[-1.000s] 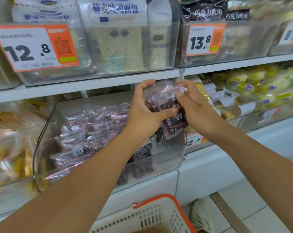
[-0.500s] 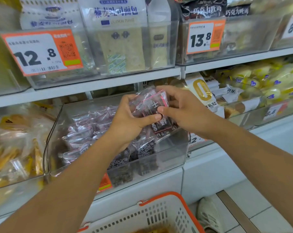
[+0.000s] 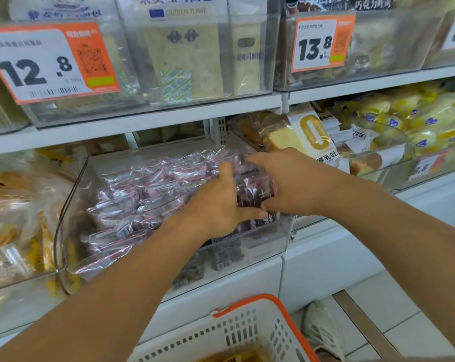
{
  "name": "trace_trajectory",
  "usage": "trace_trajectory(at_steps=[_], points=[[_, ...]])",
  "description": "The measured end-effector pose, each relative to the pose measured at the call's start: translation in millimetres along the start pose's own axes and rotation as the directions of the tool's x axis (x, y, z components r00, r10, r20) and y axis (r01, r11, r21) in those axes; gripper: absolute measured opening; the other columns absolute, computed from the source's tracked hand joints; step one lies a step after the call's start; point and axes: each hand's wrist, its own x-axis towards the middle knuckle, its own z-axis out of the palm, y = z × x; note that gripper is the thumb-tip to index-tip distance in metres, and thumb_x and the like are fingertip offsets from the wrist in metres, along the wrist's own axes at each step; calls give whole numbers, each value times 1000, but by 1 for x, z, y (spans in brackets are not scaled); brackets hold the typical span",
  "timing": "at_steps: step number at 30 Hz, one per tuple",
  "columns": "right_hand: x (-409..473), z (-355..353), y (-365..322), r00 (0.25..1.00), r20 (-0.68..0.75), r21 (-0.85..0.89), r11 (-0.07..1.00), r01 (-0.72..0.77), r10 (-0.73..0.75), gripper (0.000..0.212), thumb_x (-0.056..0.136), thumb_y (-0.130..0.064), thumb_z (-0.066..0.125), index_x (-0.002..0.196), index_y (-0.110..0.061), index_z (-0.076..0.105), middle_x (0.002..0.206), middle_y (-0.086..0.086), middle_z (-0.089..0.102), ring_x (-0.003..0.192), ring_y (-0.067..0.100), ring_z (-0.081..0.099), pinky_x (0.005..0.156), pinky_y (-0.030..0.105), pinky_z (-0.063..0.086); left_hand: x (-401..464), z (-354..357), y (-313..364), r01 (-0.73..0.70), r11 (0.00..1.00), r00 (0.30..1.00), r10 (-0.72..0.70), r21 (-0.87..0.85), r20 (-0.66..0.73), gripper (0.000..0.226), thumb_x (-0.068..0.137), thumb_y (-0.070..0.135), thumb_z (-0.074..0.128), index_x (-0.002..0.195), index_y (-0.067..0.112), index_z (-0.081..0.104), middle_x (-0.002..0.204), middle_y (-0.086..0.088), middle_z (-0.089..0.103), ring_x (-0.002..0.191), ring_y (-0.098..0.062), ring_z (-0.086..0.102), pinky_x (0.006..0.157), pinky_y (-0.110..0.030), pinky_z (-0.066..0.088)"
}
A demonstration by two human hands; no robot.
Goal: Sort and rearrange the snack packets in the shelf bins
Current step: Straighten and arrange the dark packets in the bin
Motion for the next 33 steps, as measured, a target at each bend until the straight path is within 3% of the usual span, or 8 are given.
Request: trace_trajectory(at_steps=[5,10,13,16,21,25,31,33], points=[[9,1,-4,1000,16,-385,923,24,-20,87,60,-54,87,136,-34,51,124,1,43,117,23,41,88,35,43,-9,-3,3,-29,945,993,-9,326,115,91,73,64,75,131,17,24,118,-8,58,99,-25,57,82,-39,50],[21,9,0,977,210,-203,979,21,22,66,64,-51,89,122,-28,65,114,-4,67,100,21,61,85,41,54,-17,-23,-4,-70,885,984,-14,461,175,79,80,67,65,136,16,42,131,-4,48,121,-26,46,99,-39,43],[25,10,-2,970,241,-278,960,39,30,61,66,-53,87,117,-28,65,106,-4,67,93,21,64,81,40,56,-27,-29,-11,-74,845,968,-66,529,242,86,92,62,51,158,20,14,166,0,-2,152,-29,3,123,-46,15],[27,13,-4,952,304,-361,929,85,31,58,70,-57,81,117,-28,61,99,-6,63,89,19,62,79,37,56,-35,-27,-13,-66,828,957,-105,557,269,83,100,54,41,158,24,-11,162,7,-27,152,-23,-16,125,-45,-1],[23,19,-2,965,257,-373,927,43,58,61,76,-60,75,124,-28,56,107,-7,63,108,21,60,105,42,40,-37,-27,-12,-67,828,962,-94,556,256,81,101,50,43,158,25,-10,162,7,-27,152,-22,-15,125,-43,-1],[23,22,-2,983,163,-417,909,-5,81,51,83,-56,71,119,-24,56,96,-6,58,109,22,62,107,45,36,-41,-30,-13,-76,842,961,-83,535,266,77,102,45,45,158,25,-5,162,8,-26,152,-20,-14,124,-42,-1],[20,28,-12,985,172,-446,888,107,-33,79,78,-59,73,146,-35,37,140,-8,52,137,20,44,115,66,15,-46,-32,-16,-88,871,967,-41,483,250,74,102,48,44,158,28,-1,166,7,-5,152,-18,-11,122,-36,-3],[21,29,-18,982,170,-373,917,142,-83,71,78,-58,73,139,-36,44,127,-7,60,123,21,56,112,55,32,-47,-32,-16,-91,881,969,-29,464,244,74,101,48,45,158,29,1,167,6,0,153,-19,-10,122,-37,-3]])
